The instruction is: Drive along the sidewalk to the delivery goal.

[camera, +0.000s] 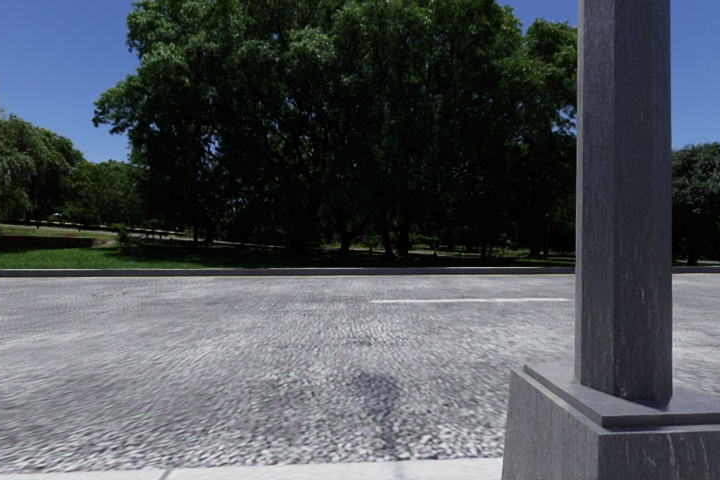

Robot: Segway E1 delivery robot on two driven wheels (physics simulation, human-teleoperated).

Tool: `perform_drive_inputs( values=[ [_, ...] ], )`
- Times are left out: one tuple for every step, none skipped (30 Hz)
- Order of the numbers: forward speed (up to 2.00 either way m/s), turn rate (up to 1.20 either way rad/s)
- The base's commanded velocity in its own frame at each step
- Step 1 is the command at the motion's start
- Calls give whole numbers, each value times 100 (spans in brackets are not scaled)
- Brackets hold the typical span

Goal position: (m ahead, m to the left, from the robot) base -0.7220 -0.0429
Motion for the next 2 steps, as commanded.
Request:
perform_drive_inputs(
  values=[
    [0, 0],
    [0, 0]
  ],
)
